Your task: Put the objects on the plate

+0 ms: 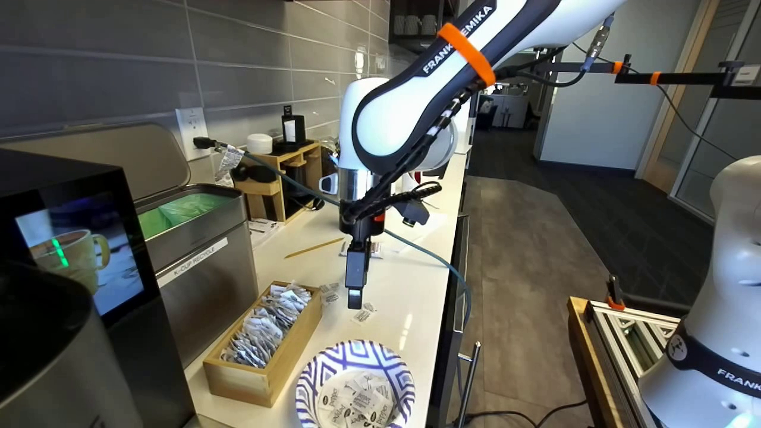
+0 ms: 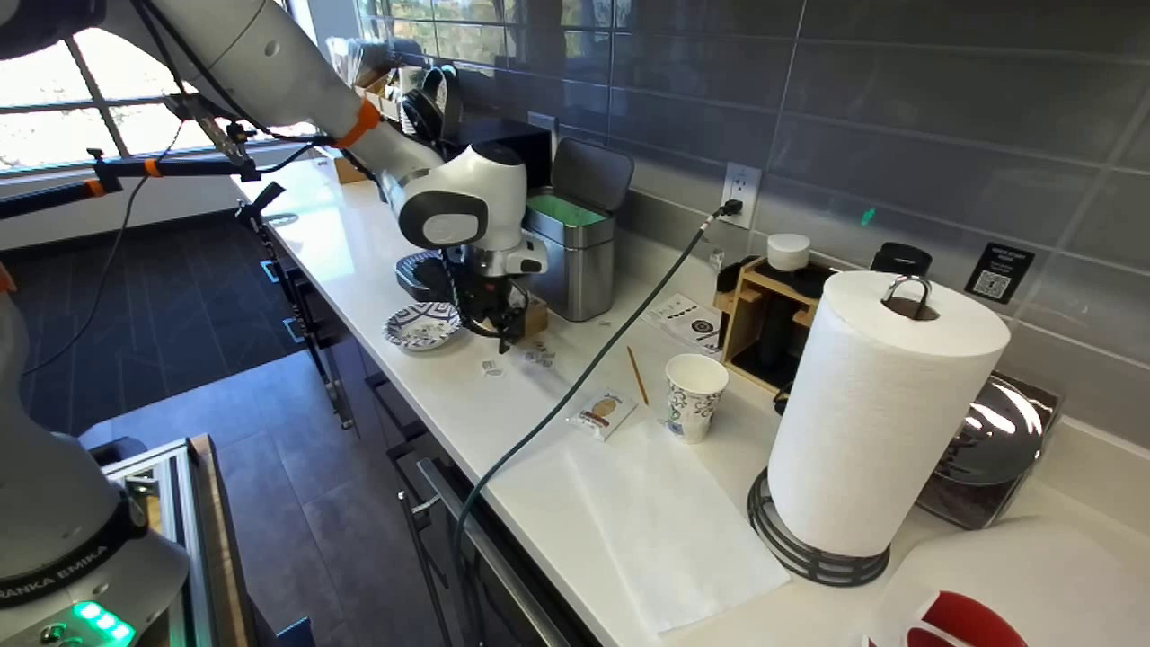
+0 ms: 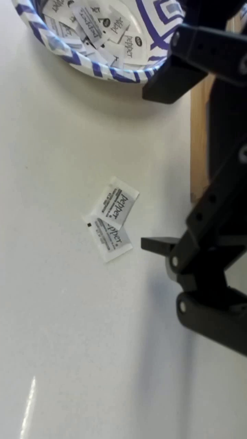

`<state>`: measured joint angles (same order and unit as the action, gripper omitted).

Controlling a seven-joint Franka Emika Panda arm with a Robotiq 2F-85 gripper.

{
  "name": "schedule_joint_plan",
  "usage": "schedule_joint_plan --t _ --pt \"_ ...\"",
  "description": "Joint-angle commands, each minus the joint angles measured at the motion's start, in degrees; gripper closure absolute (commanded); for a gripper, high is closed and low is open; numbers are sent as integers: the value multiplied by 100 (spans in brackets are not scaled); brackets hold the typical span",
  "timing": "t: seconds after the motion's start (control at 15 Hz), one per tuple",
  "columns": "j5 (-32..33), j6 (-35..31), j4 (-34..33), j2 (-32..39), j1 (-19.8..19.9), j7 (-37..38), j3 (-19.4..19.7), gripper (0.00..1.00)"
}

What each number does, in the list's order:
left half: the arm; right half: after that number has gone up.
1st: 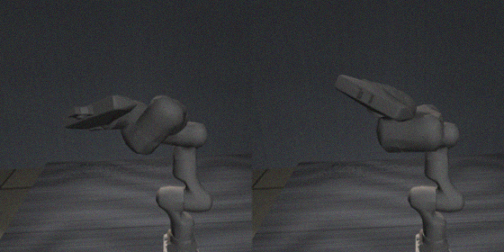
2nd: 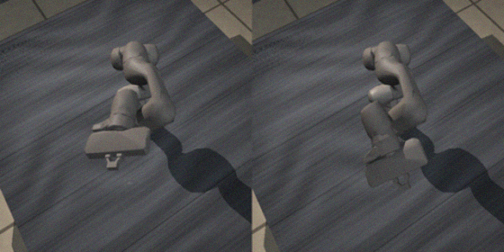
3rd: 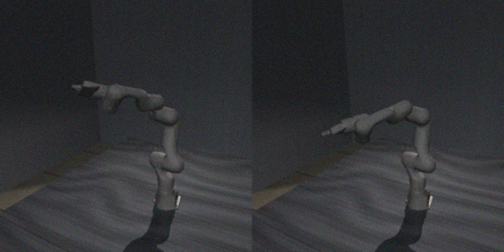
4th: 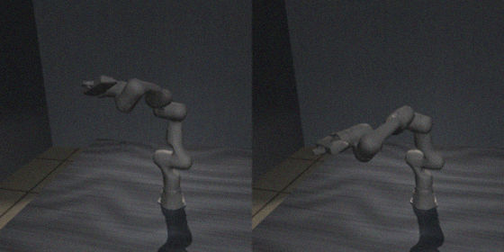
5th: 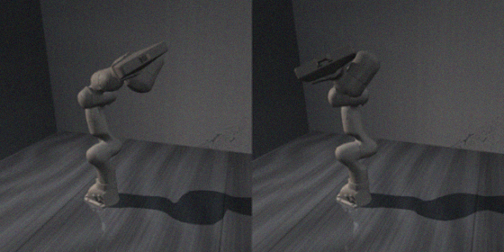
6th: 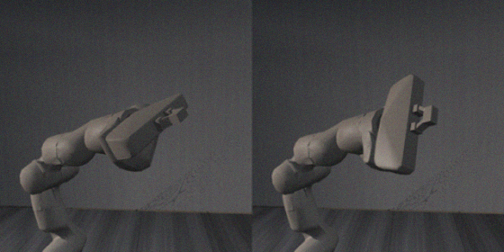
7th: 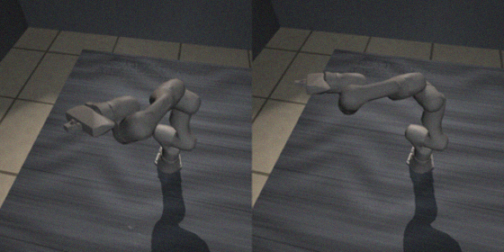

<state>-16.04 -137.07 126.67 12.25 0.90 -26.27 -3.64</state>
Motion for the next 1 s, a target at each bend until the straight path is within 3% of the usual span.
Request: schedule_joint_plan --t 0.0,0.27,0.53,0.93 --pt "129 -495 127 -40 -19 511 17 0" --pt "836 -1030 155 171 -201 1639 170 0" --pt "1809 -903 99 354 -454 3025 400 0" --pt "2259 -779 116 472 -602 3758 489 0"
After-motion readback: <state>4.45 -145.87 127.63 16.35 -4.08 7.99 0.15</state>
